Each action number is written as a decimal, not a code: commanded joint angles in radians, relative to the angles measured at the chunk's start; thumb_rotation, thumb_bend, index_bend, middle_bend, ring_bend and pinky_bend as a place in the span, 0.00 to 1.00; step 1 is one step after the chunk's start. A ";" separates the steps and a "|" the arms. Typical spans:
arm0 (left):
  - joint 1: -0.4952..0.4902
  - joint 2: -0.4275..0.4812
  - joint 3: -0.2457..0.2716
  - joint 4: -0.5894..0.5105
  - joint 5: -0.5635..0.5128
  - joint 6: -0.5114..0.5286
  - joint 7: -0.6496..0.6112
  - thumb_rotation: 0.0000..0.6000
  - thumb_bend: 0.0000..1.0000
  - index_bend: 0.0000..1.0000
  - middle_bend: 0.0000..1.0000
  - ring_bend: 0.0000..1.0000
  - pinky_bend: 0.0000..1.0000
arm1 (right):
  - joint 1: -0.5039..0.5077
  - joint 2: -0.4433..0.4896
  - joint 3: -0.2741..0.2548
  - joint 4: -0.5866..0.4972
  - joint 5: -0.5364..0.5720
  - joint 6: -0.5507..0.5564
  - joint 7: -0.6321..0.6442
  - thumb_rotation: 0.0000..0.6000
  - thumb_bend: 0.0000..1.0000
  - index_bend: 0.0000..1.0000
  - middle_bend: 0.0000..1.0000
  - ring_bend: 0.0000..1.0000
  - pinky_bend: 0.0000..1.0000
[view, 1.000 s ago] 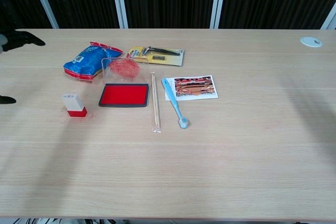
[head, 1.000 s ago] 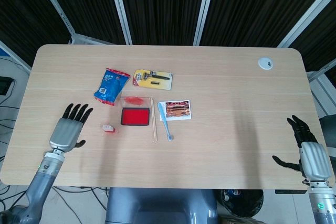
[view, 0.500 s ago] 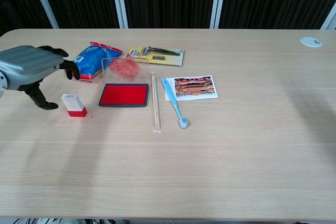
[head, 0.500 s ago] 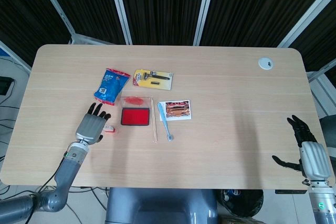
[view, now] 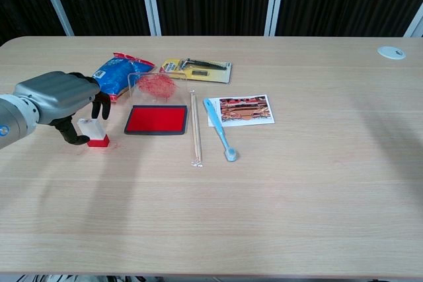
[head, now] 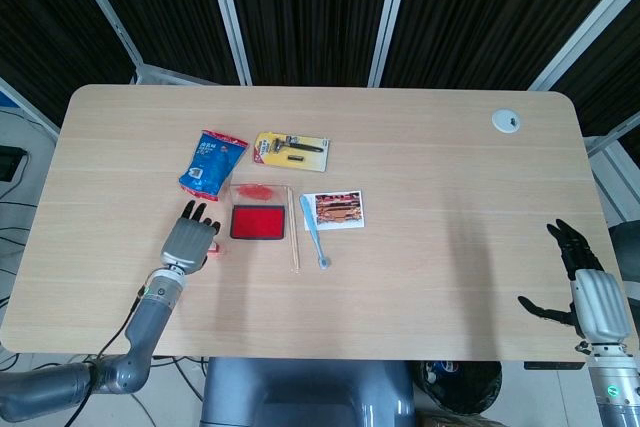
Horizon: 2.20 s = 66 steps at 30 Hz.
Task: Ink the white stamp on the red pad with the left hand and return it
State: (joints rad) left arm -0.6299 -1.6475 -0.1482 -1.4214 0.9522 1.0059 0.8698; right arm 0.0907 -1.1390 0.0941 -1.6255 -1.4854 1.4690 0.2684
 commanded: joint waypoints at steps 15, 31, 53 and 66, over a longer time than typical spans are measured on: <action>-0.013 -0.026 0.034 0.057 -0.009 0.008 -0.032 1.00 0.31 0.45 0.46 0.12 0.10 | -0.001 0.000 0.000 -0.001 0.001 0.000 0.005 1.00 0.12 0.00 0.00 0.00 0.19; -0.015 -0.036 0.050 0.068 0.031 0.052 -0.062 1.00 0.52 0.61 0.62 0.39 0.45 | -0.001 0.000 0.000 -0.001 0.002 0.000 0.005 1.00 0.12 0.00 0.00 0.00 0.19; -0.099 -0.109 0.002 0.145 0.158 0.083 -0.068 1.00 0.55 0.72 0.74 0.54 0.59 | 0.000 0.002 0.002 -0.003 0.008 -0.004 0.011 1.00 0.12 0.00 0.00 0.00 0.19; -0.176 -0.189 -0.068 0.219 0.051 0.040 0.055 1.00 0.55 0.74 0.76 0.56 0.60 | 0.001 0.004 0.002 -0.003 0.010 -0.009 0.018 1.00 0.12 0.00 0.00 0.00 0.18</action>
State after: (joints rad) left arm -0.7977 -1.8289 -0.2114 -1.2104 1.0127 1.0532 0.9142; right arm 0.0916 -1.1348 0.0962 -1.6279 -1.4760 1.4599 0.2863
